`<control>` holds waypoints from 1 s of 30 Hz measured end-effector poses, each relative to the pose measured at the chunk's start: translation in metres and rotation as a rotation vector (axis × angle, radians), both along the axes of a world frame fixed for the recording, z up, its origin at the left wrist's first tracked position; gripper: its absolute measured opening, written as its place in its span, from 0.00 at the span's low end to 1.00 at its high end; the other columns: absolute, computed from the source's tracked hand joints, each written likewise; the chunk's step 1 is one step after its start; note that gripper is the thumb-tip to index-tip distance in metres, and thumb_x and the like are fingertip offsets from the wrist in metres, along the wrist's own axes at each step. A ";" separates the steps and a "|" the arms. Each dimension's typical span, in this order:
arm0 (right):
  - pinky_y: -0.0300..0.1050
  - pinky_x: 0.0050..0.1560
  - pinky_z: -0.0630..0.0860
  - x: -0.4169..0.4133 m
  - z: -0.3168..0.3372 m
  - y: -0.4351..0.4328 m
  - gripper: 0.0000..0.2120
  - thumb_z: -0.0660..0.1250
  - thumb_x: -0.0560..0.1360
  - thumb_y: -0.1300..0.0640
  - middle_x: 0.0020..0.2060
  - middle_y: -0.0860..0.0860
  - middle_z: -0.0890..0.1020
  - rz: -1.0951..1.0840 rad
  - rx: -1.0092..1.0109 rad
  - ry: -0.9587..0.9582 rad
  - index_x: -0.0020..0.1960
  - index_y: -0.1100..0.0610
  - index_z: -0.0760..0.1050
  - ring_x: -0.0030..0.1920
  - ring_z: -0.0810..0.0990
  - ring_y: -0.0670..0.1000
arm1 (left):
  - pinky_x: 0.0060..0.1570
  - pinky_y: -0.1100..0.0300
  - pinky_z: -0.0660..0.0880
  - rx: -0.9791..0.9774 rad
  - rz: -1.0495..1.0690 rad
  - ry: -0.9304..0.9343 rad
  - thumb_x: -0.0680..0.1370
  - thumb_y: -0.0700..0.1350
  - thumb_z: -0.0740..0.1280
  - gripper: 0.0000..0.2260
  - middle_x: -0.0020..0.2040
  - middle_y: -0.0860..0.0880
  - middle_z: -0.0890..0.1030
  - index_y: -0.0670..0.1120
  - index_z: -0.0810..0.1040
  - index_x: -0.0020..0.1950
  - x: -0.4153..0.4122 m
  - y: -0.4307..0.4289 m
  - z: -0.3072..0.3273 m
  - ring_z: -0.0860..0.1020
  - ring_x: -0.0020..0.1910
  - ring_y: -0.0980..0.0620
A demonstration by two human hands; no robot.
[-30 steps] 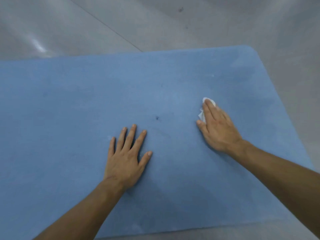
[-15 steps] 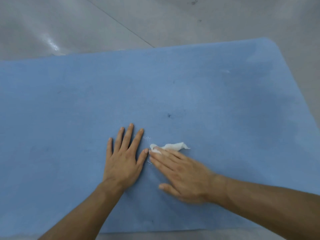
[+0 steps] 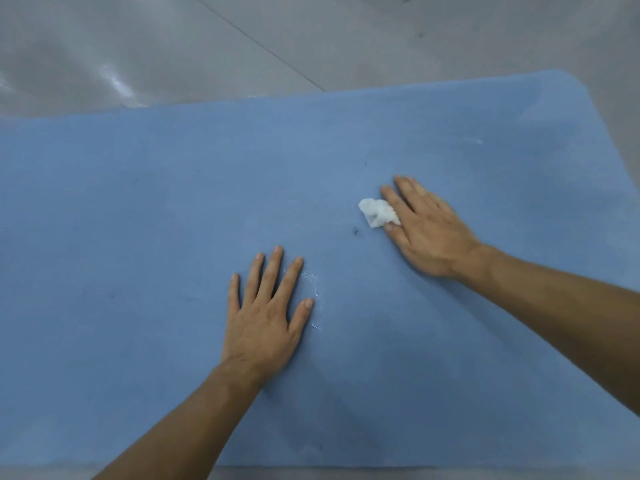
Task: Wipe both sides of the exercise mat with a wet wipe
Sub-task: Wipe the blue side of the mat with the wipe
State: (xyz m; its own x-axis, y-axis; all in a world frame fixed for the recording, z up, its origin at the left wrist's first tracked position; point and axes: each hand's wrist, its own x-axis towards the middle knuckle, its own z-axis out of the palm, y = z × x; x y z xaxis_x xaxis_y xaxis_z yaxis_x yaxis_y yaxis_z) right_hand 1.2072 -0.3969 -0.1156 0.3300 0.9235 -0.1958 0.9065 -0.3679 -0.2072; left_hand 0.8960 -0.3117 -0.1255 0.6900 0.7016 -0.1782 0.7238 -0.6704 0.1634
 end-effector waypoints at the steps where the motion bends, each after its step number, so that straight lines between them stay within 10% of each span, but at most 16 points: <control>1: 0.51 0.82 0.48 -0.011 0.001 0.002 0.38 0.36 0.79 0.35 0.84 0.54 0.51 0.044 -0.002 0.026 0.85 0.50 0.50 0.84 0.48 0.53 | 0.81 0.43 0.40 0.009 -0.001 -0.005 0.82 0.67 0.42 0.30 0.84 0.59 0.40 0.63 0.44 0.84 0.000 0.000 -0.001 0.37 0.83 0.55; 15: 0.52 0.82 0.49 -0.114 -0.008 -0.076 0.37 0.48 0.85 0.34 0.84 0.51 0.54 0.771 0.083 -0.003 0.85 0.56 0.51 0.84 0.48 0.52 | 0.81 0.45 0.39 -0.051 0.011 -0.072 0.84 0.63 0.43 0.27 0.84 0.60 0.40 0.61 0.49 0.84 -0.001 0.001 0.001 0.36 0.82 0.58; 19: 0.54 0.81 0.53 -0.061 -0.012 -0.028 0.34 0.50 0.84 0.37 0.82 0.51 0.63 0.452 0.127 -0.105 0.83 0.56 0.61 0.82 0.59 0.54 | 0.81 0.46 0.39 -0.064 0.005 -0.073 0.84 0.62 0.44 0.28 0.84 0.60 0.41 0.60 0.49 0.84 -0.003 0.002 0.002 0.36 0.82 0.58; 24: 0.50 0.82 0.47 -0.012 -0.005 0.027 0.42 0.40 0.81 0.32 0.84 0.53 0.52 0.054 0.029 -0.051 0.84 0.59 0.50 0.84 0.48 0.52 | 0.81 0.50 0.37 -0.068 0.071 -0.089 0.83 0.62 0.42 0.28 0.84 0.59 0.41 0.59 0.49 0.84 -0.009 0.002 0.005 0.36 0.82 0.58; 30: 0.44 0.79 0.30 -0.103 -0.008 0.031 0.42 0.43 0.80 0.33 0.84 0.55 0.51 0.317 0.088 0.078 0.85 0.59 0.47 0.84 0.45 0.53 | 0.81 0.50 0.40 -0.067 0.279 -0.123 0.81 0.63 0.39 0.32 0.85 0.56 0.47 0.55 0.53 0.85 -0.031 0.012 0.007 0.42 0.83 0.55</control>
